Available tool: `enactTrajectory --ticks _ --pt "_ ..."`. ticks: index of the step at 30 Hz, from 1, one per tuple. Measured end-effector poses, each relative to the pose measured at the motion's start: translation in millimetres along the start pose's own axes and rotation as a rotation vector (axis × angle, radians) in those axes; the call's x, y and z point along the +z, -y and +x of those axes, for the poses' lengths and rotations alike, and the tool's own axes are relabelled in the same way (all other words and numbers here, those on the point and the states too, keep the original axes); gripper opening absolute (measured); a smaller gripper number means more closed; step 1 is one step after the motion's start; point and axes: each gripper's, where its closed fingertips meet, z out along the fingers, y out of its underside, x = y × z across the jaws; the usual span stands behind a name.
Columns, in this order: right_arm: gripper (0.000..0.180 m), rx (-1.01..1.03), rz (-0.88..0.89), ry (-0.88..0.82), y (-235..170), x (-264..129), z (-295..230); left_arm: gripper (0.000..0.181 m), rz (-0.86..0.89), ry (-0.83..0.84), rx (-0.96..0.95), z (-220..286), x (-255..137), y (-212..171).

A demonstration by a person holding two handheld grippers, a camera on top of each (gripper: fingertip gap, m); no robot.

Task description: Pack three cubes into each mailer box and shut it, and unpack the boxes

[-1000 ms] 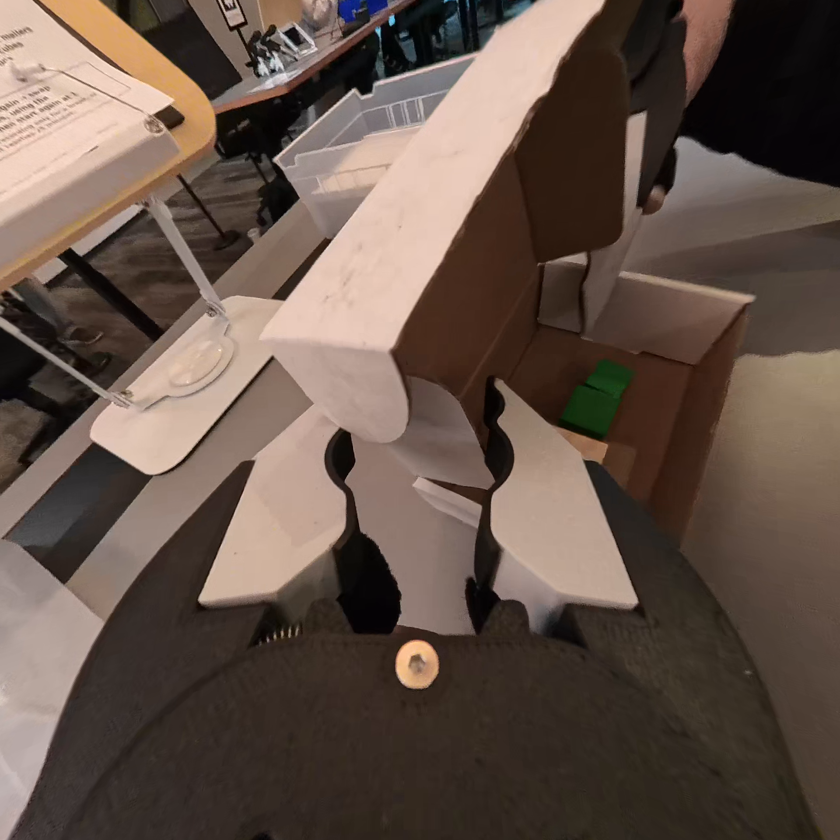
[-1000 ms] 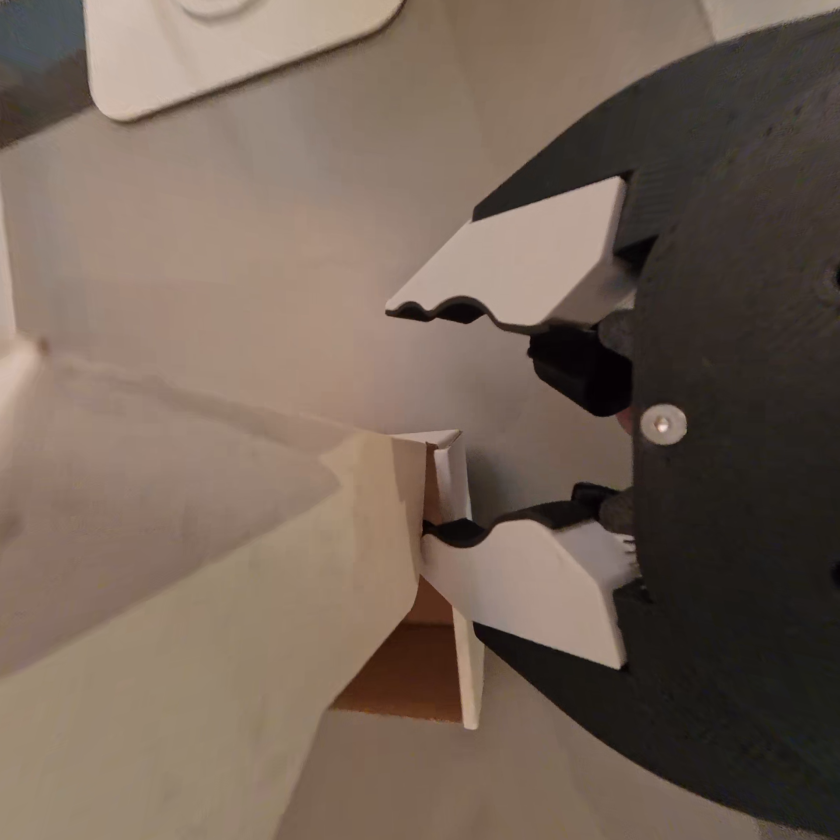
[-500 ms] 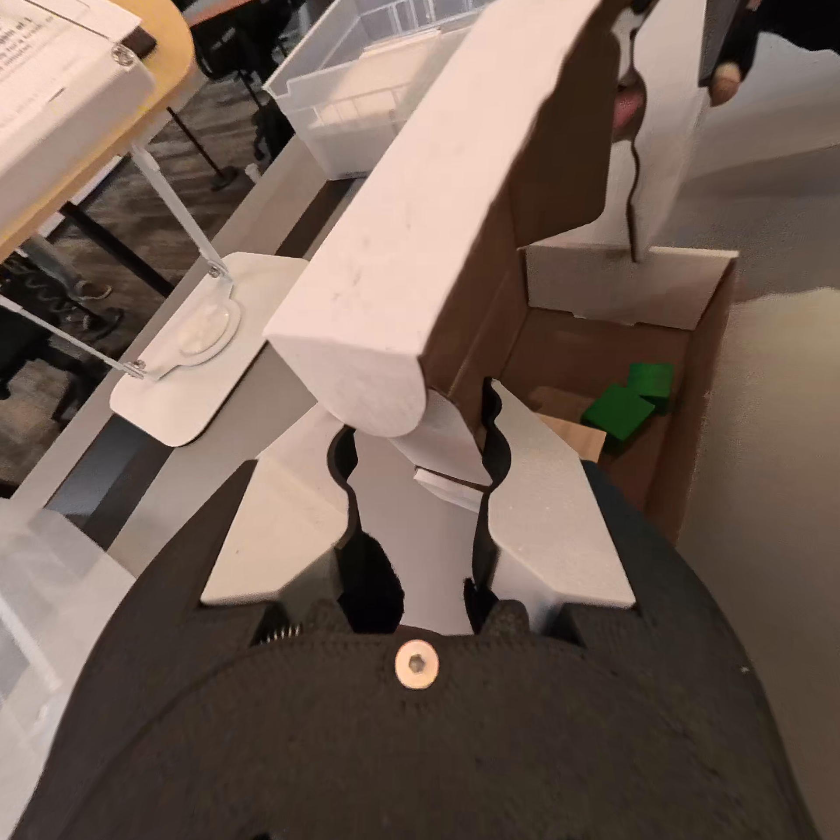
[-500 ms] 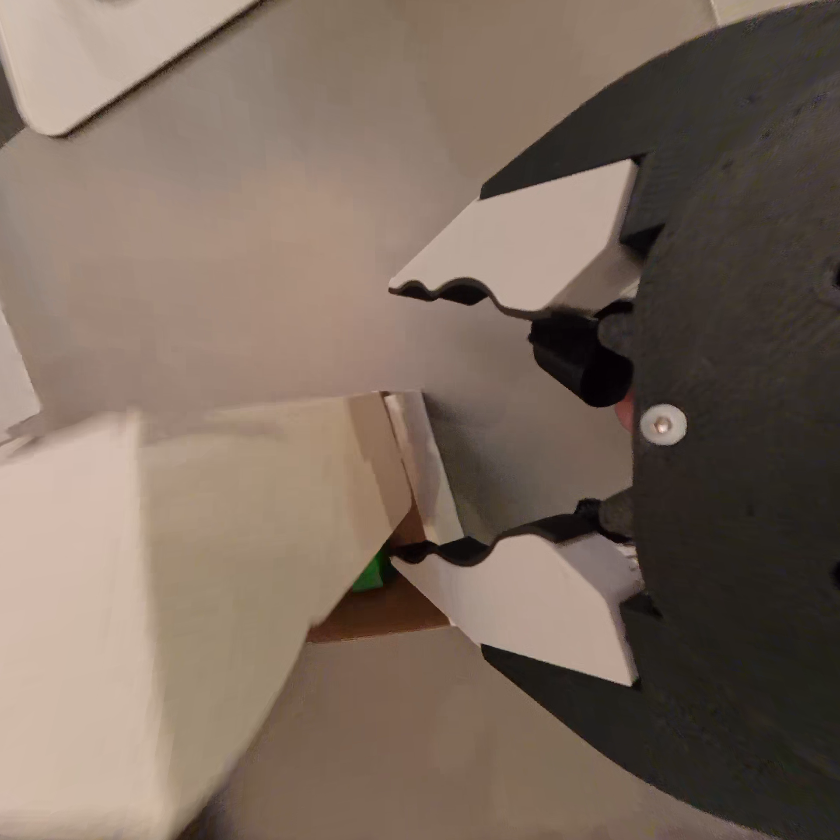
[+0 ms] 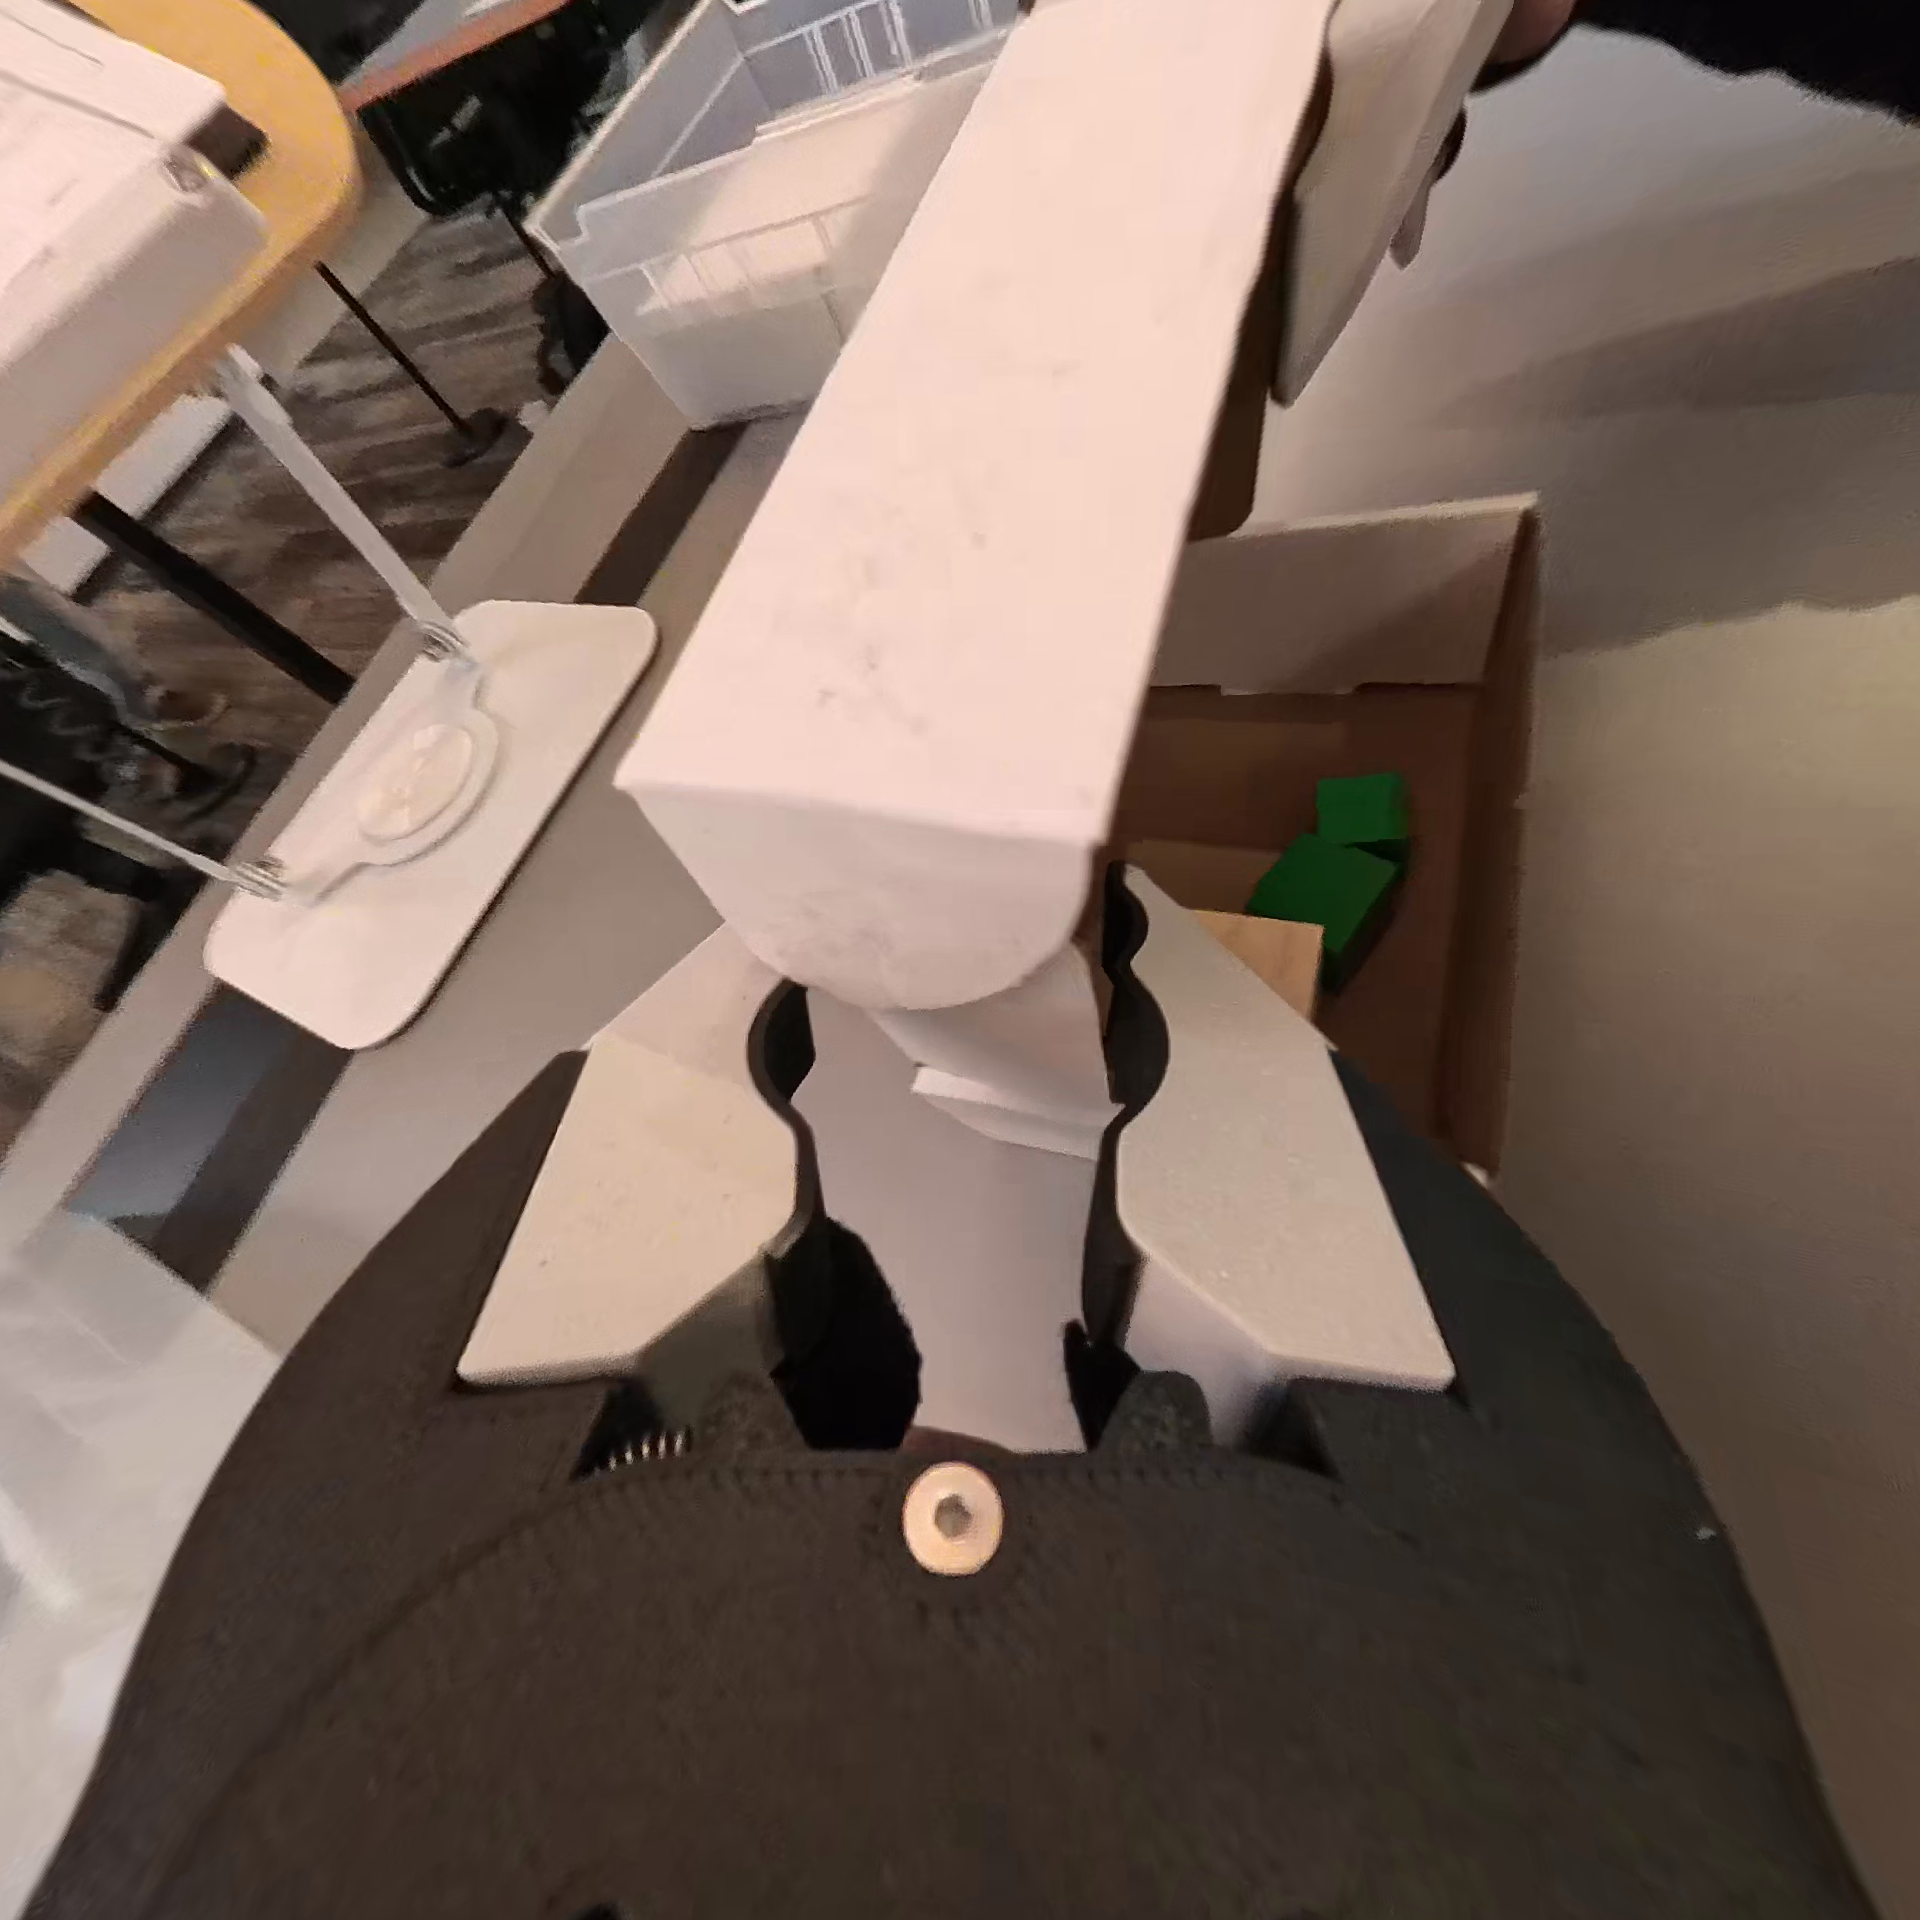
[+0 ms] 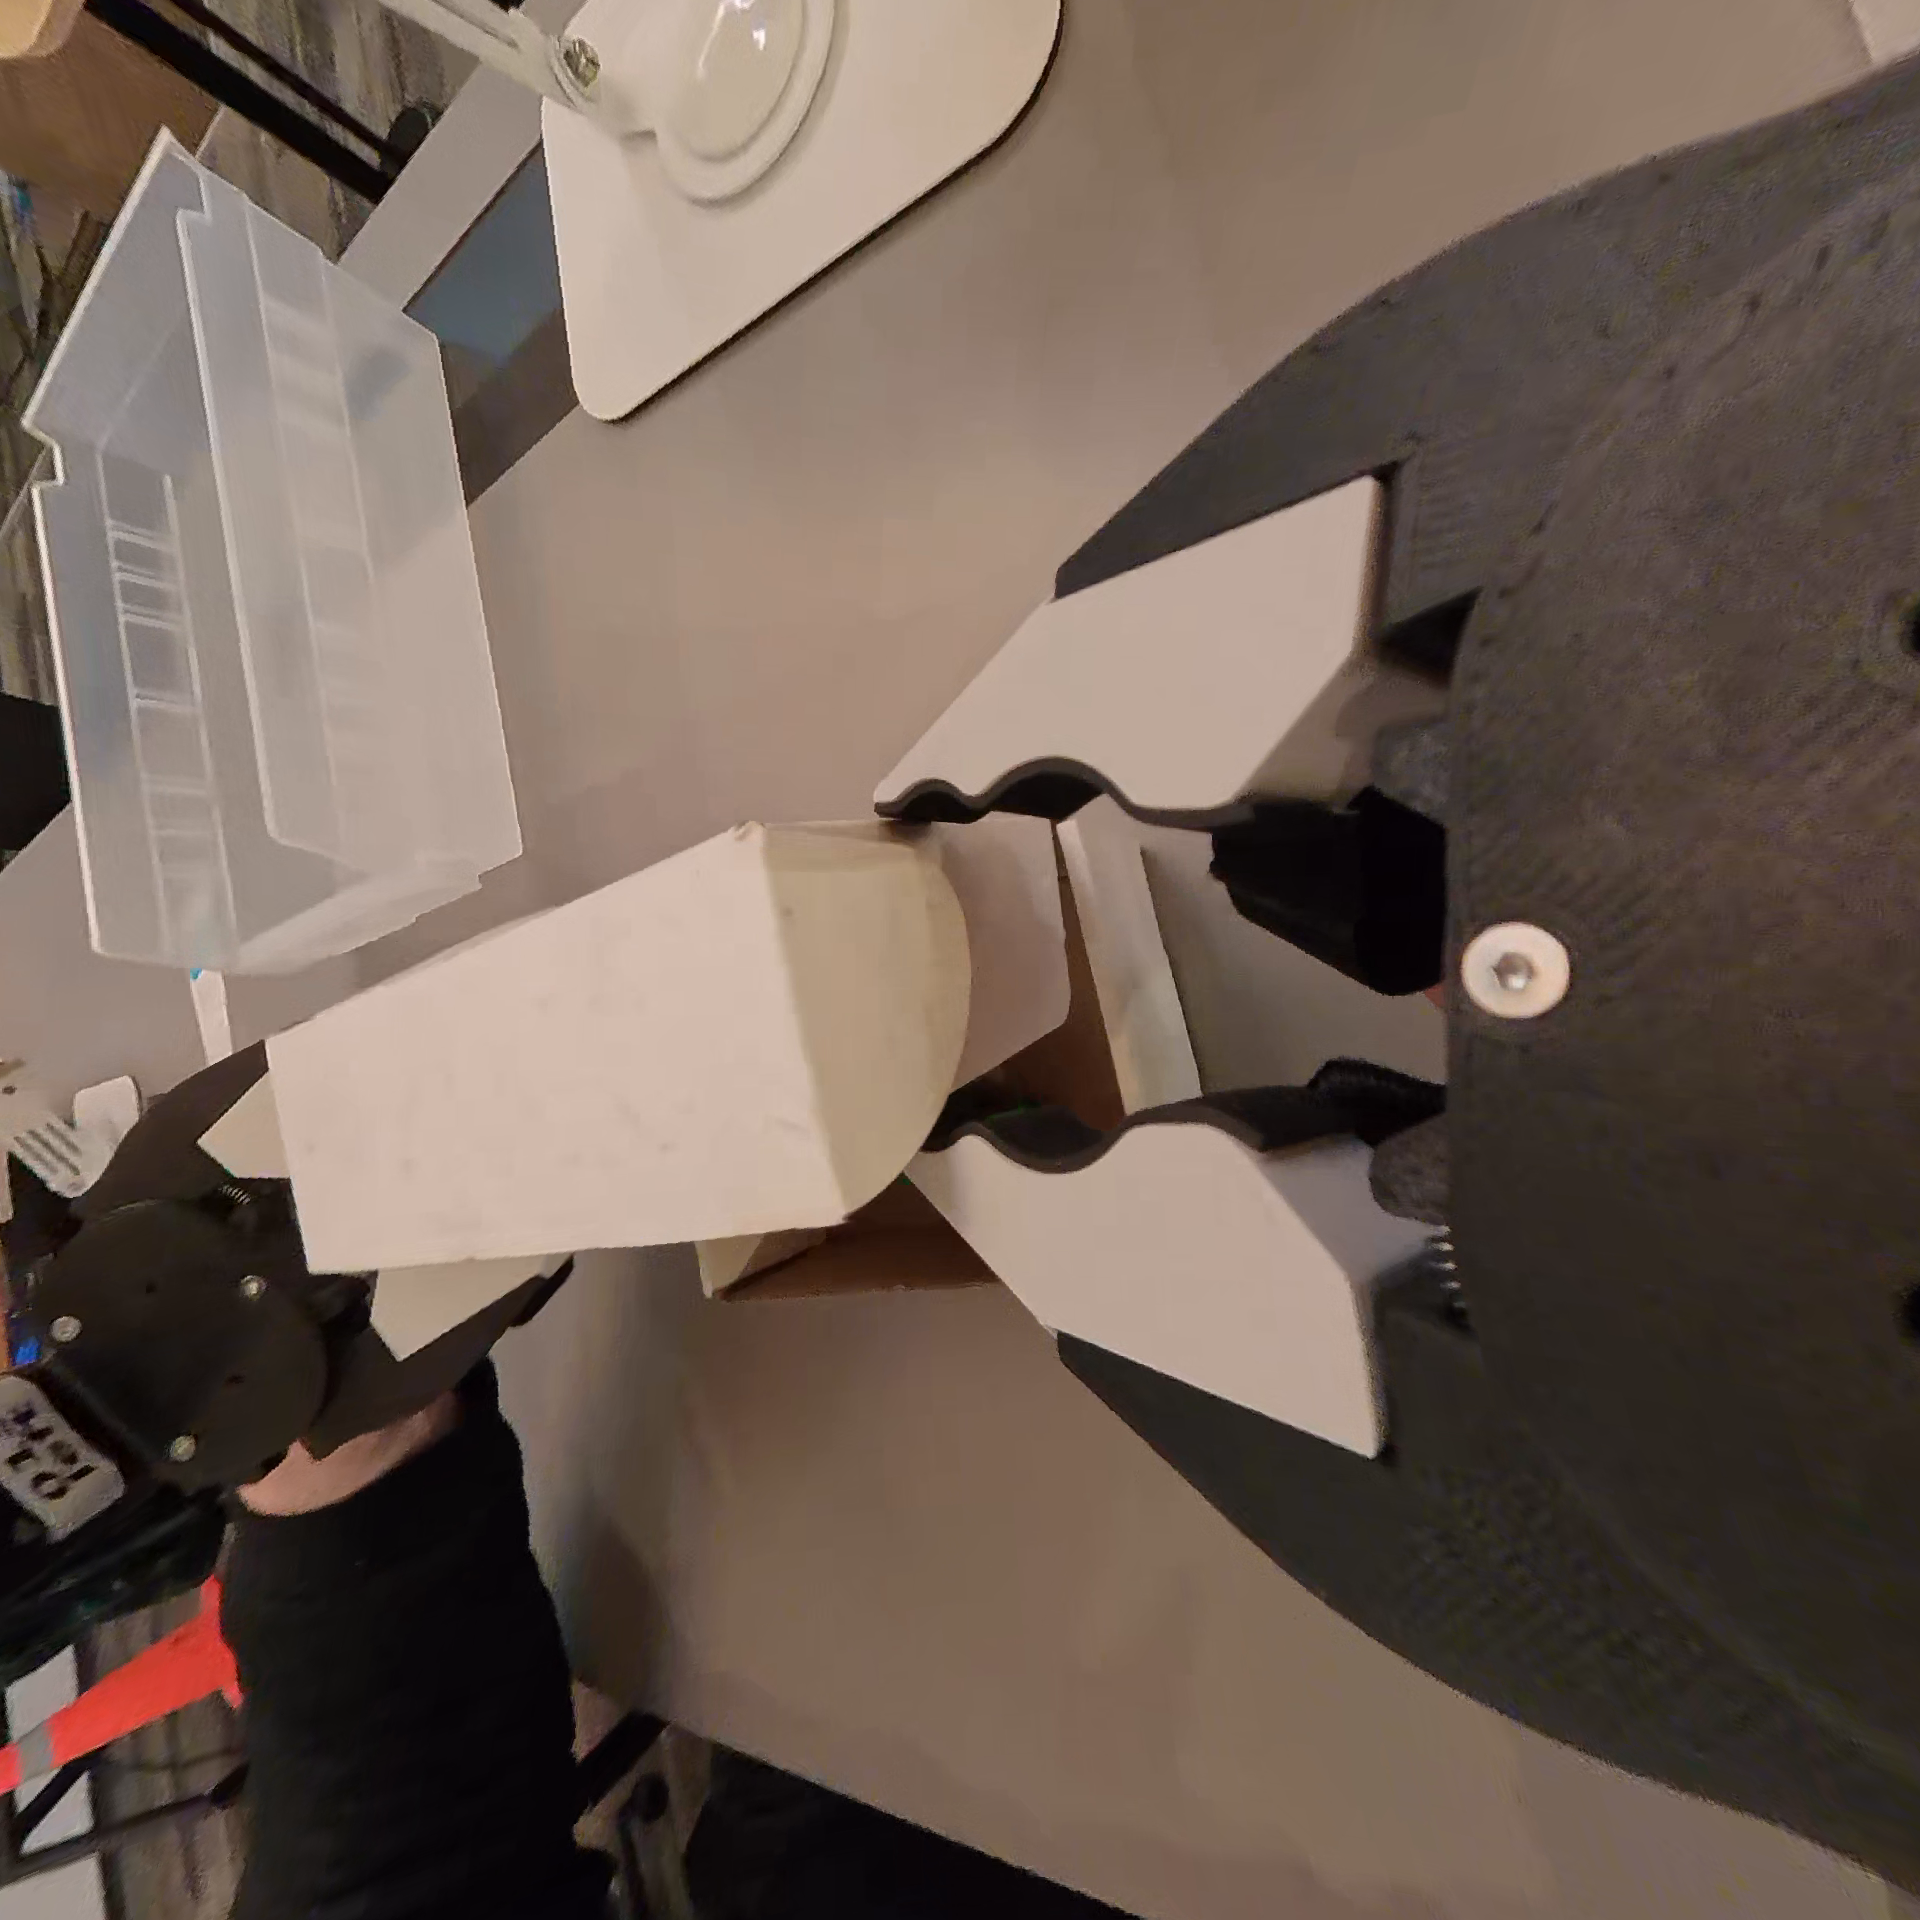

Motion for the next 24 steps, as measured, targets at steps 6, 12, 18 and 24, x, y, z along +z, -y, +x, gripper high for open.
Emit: enactTrajectory --ticks 6,12,18,24 --pt "0.053 -0.034 -0.026 -0.087 -9.8 7.8 -5.7 0.07 0.044 0.026 -0.102 16.5 -0.2 7.2" --pt "0.058 -0.108 -0.074 -0.162 -19.0 14.9 -7.8 0.098 0.046 0.093 -0.202 29.4 4.6 10.7" --pt "0.06 -0.157 -0.069 -0.192 -24.3 16.6 -16.3 0.099 0.071 0.176 -0.21 33.1 4.3 10.0" --pt "0.065 -0.226 -0.143 -0.181 -33.8 20.6 -27.3 0.107 0.117 0.044 -0.19 54.1 -2.4 16.4"
